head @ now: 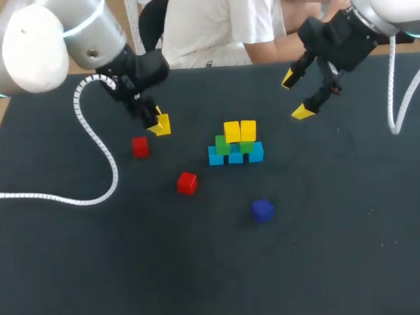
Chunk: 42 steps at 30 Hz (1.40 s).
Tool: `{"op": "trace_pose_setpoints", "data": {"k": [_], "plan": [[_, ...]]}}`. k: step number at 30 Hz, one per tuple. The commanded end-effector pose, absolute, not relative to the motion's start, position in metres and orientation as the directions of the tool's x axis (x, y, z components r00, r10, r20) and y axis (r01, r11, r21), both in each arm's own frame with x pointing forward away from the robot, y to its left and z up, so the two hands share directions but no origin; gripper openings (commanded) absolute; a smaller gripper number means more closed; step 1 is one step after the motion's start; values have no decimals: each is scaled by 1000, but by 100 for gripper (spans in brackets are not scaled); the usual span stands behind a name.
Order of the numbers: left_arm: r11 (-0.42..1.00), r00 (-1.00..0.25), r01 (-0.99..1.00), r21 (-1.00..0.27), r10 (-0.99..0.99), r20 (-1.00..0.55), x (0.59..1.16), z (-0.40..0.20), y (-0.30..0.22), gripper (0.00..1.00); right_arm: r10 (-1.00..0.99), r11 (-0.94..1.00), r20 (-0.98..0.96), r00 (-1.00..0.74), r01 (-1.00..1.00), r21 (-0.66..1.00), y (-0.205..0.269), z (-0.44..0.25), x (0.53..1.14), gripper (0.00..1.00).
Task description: Place the blue cubes, place green cubes on the blue cubes, place the yellow cubes on the green cubes, then place the red cubes on the yellow cubes, and place purple cube on the red cubes.
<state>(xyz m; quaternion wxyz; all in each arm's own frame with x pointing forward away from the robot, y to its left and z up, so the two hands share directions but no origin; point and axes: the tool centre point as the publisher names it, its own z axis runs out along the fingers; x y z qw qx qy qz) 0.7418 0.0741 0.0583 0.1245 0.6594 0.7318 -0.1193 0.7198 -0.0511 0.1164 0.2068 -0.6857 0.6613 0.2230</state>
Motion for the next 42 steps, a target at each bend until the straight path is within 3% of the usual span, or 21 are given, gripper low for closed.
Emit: {"op": "trace_pose_setpoints", "data": {"k": [1,10,18,31,42], "plan": [[102,-100,995,-11,936,-337,742,59,74,0,-814,-41,-580,26,-999,12,-51,116,720,100],[111,-110,994,-16,933,-342,739,58,74,0,-814,-41,-580,26,-999,12,-51,116,720,100],[136,-144,989,-50,956,-257,710,75,50,0,-814,-41,-580,26,-999,12,-51,116,720,100],[267,-272,962,-56,921,-278,668,89,21,0,-814,-41,-580,26,-999,12,-51,116,720,100],[267,-274,962,-61,928,-254,665,87,-7,0,-814,-41,-580,26,-999,12,-51,116,720,100]]}}
